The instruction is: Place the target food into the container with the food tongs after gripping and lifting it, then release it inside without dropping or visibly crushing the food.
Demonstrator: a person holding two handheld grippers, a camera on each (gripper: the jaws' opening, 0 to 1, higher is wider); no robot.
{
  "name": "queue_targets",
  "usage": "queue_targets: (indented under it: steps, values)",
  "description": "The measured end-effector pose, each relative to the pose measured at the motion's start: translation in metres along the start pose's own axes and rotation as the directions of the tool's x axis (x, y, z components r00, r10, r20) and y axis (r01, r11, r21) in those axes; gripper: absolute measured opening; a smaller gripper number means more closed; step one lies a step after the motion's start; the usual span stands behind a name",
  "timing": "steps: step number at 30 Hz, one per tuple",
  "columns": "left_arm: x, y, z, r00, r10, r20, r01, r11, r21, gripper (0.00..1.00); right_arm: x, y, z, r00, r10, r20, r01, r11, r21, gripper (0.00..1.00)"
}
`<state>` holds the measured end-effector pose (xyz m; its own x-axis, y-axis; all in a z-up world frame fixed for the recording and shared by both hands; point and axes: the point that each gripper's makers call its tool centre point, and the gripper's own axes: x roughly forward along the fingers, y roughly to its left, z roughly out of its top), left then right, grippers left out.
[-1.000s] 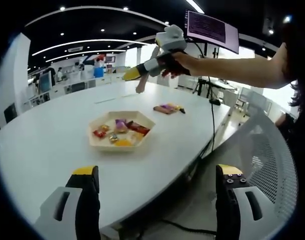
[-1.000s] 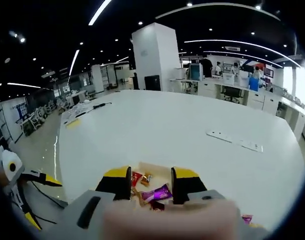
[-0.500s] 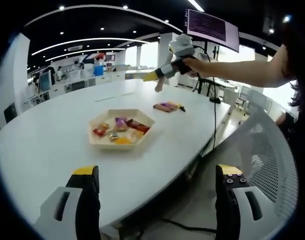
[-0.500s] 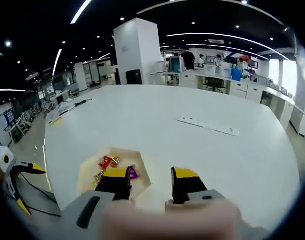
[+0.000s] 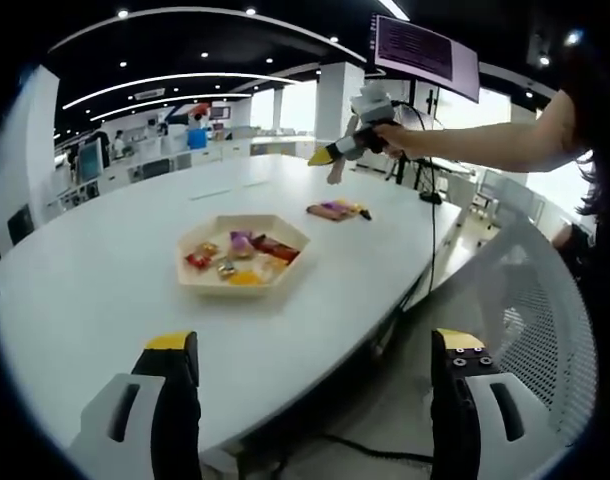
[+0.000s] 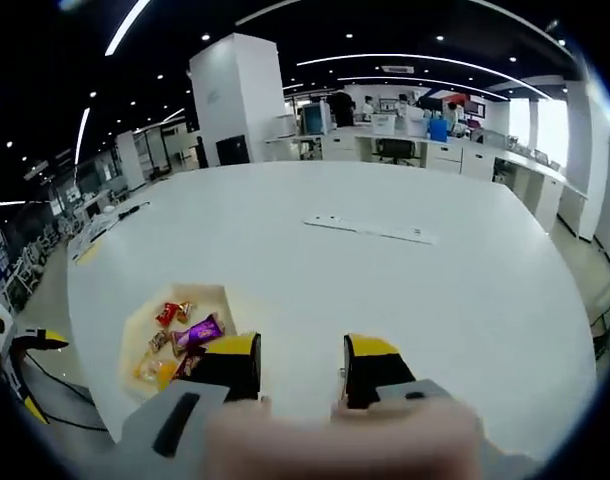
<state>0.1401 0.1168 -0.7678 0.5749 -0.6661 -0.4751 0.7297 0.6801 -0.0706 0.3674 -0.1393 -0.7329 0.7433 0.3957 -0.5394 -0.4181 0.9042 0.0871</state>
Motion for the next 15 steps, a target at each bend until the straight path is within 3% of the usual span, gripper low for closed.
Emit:
queue_targets:
  steps: [15]
  values:
    - [0.001,-0.001,-0.001,1.000,-0.005,-0.005,0.005,1.000,-0.005,0.93,0.023,-0.028,-0.016,0.998,-0.063,-0.022,0.064,0.997,0.048,0.31]
